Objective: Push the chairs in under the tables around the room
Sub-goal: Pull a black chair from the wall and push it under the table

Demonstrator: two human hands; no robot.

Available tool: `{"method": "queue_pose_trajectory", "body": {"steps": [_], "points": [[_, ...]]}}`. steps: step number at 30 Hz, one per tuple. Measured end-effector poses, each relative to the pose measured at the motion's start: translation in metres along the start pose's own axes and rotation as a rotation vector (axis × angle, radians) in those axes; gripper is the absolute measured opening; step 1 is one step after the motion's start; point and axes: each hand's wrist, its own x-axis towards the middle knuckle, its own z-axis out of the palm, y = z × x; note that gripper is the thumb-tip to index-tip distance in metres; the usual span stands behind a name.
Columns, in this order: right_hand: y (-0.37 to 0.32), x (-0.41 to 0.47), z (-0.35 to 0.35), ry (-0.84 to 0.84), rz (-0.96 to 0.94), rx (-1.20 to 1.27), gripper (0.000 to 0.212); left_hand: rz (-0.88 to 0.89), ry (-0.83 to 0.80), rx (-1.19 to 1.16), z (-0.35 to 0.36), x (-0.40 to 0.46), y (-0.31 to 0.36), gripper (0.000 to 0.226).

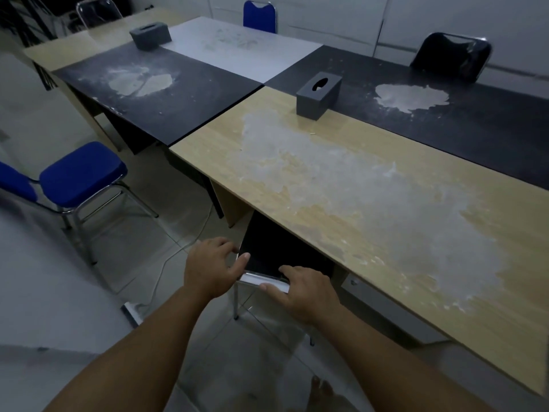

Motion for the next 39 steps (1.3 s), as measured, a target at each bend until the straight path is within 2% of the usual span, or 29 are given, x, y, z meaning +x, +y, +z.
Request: {"method": "queue_pose_trajectory", "body": {"steps": [12, 23, 29, 33, 39], "points": [[-0.034, 0.048, 0.002, -0.016, 0.215, -0.044, 0.094, 0.183, -0.01, -0.094, 0.009, 0.063, -0.045, 0.046], [-0.062, 0.091, 0.014, 0.046, 0.382, -0.034, 0.098, 0.315, -0.084, -0.117, 0.021, 0.121, -0.086, 0.049], [-0.068, 0.104, 0.023, 0.108, 0.489, 0.069, 0.101, 0.379, -0.082, -0.114, 0.027, 0.148, -0.092, 0.046], [-0.071, 0.116, 0.027, 0.217, 0.514, 0.033, 0.102, 0.414, -0.074, -0.127, 0.029, 0.162, -0.098, 0.047], [-0.075, 0.137, 0.033, 0.335, 0.596, -0.025, 0.087, 0.427, -0.098, -0.137, 0.033, 0.185, -0.106, 0.051]]}}
